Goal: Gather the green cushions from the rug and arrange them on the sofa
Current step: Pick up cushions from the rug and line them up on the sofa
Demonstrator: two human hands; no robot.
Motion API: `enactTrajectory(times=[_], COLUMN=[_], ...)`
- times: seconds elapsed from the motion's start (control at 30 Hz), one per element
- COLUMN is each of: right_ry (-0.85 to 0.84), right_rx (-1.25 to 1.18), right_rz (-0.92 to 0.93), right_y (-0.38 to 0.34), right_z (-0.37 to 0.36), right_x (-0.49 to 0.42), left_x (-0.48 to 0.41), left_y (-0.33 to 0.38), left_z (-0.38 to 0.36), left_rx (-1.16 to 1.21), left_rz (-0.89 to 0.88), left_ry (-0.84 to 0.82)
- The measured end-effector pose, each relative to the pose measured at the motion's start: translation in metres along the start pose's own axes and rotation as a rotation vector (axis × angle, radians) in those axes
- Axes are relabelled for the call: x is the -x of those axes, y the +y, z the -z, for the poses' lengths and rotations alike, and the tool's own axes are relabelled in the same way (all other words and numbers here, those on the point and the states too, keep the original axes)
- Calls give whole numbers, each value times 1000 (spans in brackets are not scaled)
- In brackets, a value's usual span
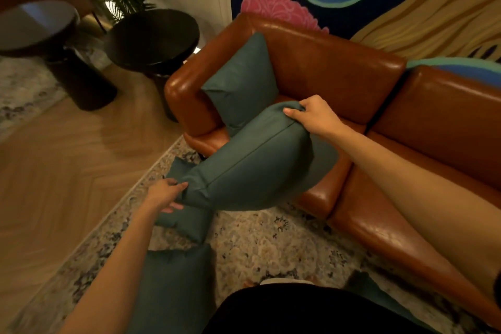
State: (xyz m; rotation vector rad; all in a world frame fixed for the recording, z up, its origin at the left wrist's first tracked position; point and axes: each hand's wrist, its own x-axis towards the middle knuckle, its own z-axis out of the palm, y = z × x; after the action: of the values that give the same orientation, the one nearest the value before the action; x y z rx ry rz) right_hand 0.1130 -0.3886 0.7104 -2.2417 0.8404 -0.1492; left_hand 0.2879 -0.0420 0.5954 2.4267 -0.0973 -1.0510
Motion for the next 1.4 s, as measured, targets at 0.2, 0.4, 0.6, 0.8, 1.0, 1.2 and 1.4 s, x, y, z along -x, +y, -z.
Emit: enactTrajectory(times=[0.2,0.4,0.6,0.8,1.0,1.2,1.4], right_ry=[0,40,100,91,51,18,-94], right_rx=[131,179,120,-71,-186,-631,-963], right_rz=[67,82,112,88,-159,-657,-786], right_y=[-25,-37,-25,7,110,252,250], right_z=[13,16,28,48,103,111,122], right_x=[-8,-17,-35,-75,-154,-226,-274], left_x=[20,57,46,15,-19,-40,-50], left_y=[53,174,228,267,322,380,420], left_z=[6,-21,-59,-67,-52,-45,-52], left_rx=[-267,-74,-224,-77,226,476,580], left_rz=[-339,-834,-838,-827,-738,-651,-633], left_ry=[204,89,209,263,181,132,162])
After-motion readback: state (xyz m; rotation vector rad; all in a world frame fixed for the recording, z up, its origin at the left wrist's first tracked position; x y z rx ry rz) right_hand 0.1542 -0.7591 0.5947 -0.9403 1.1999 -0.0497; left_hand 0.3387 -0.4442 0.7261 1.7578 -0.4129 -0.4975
